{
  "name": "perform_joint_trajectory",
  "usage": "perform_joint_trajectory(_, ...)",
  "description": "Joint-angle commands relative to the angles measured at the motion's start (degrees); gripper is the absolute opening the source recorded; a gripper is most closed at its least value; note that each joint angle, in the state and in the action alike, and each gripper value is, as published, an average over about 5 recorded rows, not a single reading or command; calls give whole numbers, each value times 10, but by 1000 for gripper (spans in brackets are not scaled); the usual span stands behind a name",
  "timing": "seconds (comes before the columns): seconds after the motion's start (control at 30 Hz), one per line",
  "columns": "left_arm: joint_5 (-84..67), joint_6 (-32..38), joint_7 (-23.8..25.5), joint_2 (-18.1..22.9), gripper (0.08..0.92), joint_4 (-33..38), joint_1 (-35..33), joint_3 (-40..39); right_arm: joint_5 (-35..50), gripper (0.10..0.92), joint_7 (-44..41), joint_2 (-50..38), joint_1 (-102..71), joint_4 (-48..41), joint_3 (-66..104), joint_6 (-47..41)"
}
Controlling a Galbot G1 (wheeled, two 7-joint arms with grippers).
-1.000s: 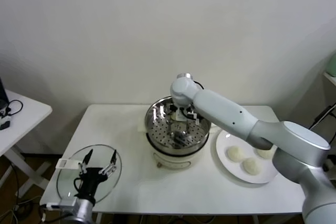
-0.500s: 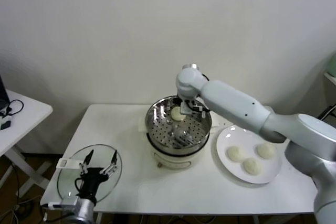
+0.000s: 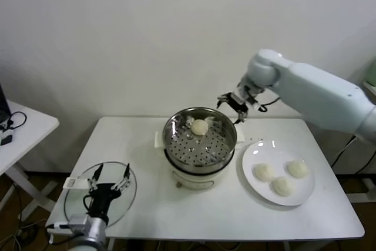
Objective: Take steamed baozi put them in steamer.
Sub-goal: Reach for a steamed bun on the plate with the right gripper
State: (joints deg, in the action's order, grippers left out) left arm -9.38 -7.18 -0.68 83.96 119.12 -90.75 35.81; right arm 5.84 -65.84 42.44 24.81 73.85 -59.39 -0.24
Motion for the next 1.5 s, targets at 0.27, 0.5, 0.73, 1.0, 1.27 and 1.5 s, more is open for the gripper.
perform_joint_trajectory(0.27,-18,-33,-89,-7,823,3,2,-3,19,823,19,-157,-226,41,105,-103)
perform_joint_trajectory(0.5,-19,-30,-86,-7,823,5,-9,3,-4,823,34,-107,-276,-14,125,-108)
perform_joint_trajectory(0.73,-19,-29,-83,-5,823,3,-11,4,-6,823,41,-45,-274,-68,111,-109)
perform_joint_trajectory(1.0,-18,-30,-84,-5,823,-6,-8,5,-16,823,40,12,-266,-117,99,-105)
perform_joint_trajectory(1.27,-21,-30,-86,-4,823,-14,-6,7,-28,823,32,27,-265,-136,94,-99)
perform_joint_trajectory(1.5,-22,-31,-86,-3,823,-14,-5,5,-37,823,27,32,-265,-146,97,-96)
